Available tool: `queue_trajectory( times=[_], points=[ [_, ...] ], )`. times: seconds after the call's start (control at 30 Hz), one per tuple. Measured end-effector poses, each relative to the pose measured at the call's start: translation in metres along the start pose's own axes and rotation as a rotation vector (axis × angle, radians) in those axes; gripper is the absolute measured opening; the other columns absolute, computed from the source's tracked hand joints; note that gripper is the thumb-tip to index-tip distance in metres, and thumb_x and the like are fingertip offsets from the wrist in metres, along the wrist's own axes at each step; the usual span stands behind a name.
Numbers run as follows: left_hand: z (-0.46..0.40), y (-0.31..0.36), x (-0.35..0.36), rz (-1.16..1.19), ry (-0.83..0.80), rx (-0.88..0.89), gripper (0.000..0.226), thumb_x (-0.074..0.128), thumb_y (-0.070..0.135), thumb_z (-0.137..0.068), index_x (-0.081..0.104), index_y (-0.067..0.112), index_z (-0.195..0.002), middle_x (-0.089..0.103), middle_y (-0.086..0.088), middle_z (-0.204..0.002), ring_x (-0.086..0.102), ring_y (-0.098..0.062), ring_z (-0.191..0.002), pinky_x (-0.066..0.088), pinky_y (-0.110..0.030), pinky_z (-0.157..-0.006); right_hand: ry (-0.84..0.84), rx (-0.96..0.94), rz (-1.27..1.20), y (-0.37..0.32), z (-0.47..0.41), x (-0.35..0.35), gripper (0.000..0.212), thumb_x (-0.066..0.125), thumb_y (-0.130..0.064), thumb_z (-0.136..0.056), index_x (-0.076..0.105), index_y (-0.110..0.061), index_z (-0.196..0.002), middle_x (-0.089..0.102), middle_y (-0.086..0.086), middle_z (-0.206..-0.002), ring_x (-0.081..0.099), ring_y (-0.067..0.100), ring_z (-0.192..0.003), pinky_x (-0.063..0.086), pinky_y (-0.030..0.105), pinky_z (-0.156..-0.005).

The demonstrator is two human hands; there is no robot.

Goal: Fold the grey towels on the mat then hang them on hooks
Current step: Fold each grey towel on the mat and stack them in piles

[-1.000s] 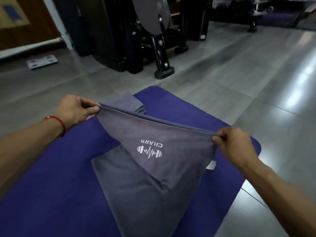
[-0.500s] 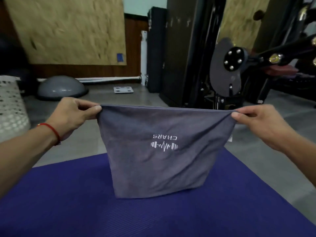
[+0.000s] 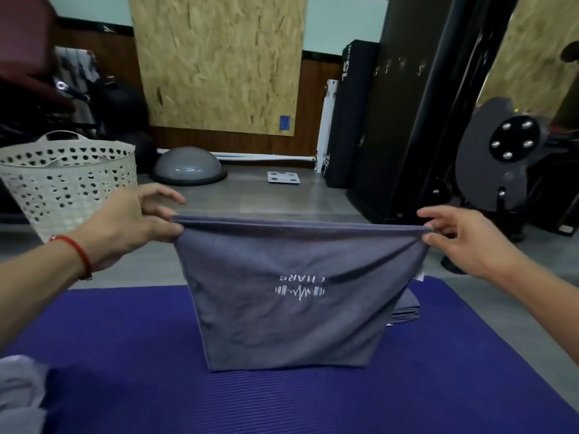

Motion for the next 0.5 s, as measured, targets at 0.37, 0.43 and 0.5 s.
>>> queue_trajectory(
  times=[0.37, 0.43, 0.5],
  points=[
    [-0.050, -0.051, 0.039, 0.159, 0.170, -0.352, 0.008, 0.055, -0.001, -0.100, 0.058, 0.005, -0.096, 0.051, -0.014, -0.100, 0.059, -0.024, -0.083, 0.059, -0.027, -0.048, 0.015, 0.319, -0.782, 0.027, -0.049, 0.087, 0.018, 0.046, 0.002, -0.105, 0.064, 0.003, -0.108, 0.064, 0.015, -0.105, 0.064, 0.026, -0.103, 0.062, 0.022, -0.065],
    [-0.058, -0.049, 0.041, 0.246, 0.235, -0.303, 0.009, 0.051, 0.002, -0.102, 0.056, 0.007, -0.107, 0.049, -0.014, -0.110, 0.058, -0.028, -0.099, 0.062, -0.031, -0.054, 0.090, 0.267, -0.804, 0.022, -0.057, 0.082, 0.018, 0.048, 0.000, -0.105, 0.066, -0.005, -0.103, 0.066, 0.012, -0.098, 0.066, 0.024, -0.101, 0.061, 0.020, -0.069],
    [-0.054, -0.041, 0.038, 0.285, 0.227, -0.205, 0.013, 0.049, 0.003, -0.103, 0.056, 0.014, -0.100, 0.051, -0.014, -0.109, 0.057, -0.029, -0.101, 0.064, -0.033, -0.062, 0.139, 0.190, -0.799, 0.020, -0.059, 0.071, 0.018, 0.049, -0.001, -0.104, 0.065, -0.009, -0.103, 0.065, 0.011, -0.096, 0.067, 0.021, -0.097, 0.062, 0.022, -0.074]
  ],
)
Point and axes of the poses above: each hand's wrist, its own z-axis away from the middle knuckle, its own x-axis out of the palm, y = z × x, the point moved 6 cm from there along -z, towards the middle knuckle
